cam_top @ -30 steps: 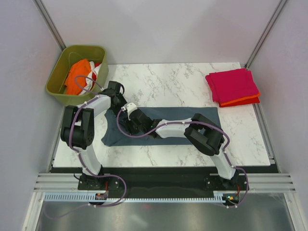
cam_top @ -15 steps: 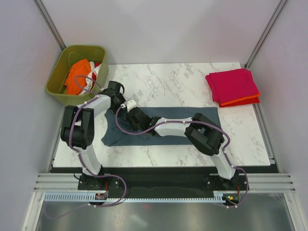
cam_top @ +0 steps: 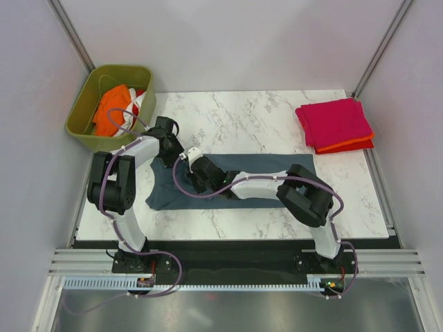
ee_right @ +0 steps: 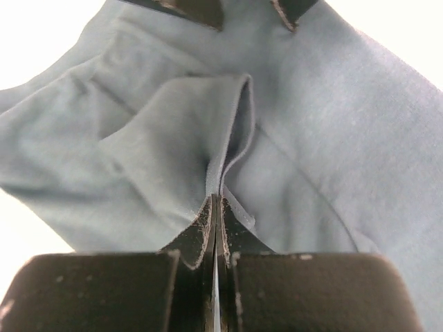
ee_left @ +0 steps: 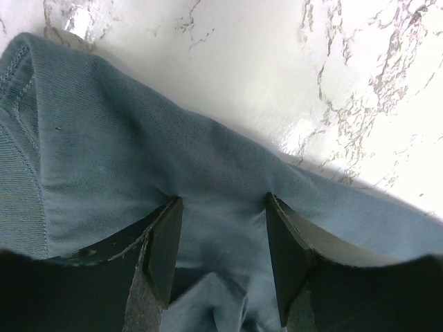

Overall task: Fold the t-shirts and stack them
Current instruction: Fold the tshirt

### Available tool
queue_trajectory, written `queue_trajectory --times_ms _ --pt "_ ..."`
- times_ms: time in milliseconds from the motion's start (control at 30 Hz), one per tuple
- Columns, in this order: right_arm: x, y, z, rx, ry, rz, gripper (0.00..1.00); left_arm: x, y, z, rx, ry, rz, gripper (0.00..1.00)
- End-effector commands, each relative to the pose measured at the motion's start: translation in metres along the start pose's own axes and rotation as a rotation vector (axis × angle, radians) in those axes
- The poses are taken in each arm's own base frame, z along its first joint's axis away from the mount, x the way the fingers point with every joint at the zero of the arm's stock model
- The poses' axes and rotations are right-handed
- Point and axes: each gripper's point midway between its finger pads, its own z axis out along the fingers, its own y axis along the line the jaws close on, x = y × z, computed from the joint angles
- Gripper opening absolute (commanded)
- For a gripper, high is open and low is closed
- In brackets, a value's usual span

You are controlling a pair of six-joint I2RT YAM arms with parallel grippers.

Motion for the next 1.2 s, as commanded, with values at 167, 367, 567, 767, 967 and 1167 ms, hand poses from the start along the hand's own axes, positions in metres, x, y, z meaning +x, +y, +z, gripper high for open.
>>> queue_trajectory --times_ms 167,367,567,767,967,1167 --pt "-0.021 0.034 -0.052 -0.22 -0.058 -0.008 0.0 -0.011 0.0 -0.003 -0.011 -0.028 0.034 0.58" --pt "0.017 0.06 -0.078 -0.41 0.065 0.036 0.0 -0.012 0.001 -0.004 -0.012 -0.032 0.033 0.58" --pt "0.047 0.085 -0.107 -0.602 0.122 0.122 0.45 -0.011 0.002 -0.003 -0.019 -0.03 0.037 0.58" --pt "0.015 0.065 -0.127 -0.546 0.018 0.155 0.6 -0.013 0.0 -0.007 -0.004 -0.035 0.047 0.57" --pt "-0.005 0.013 -0.119 -0.33 -0.002 0.308 0.58 -0.019 -0.007 -0.047 0.038 -0.127 0.061 0.57" --pt "0.011 -0.017 -0.109 -0.184 0.082 0.465 0.56 0.013 0.0 -0.081 0.079 -0.16 0.03 0.63"
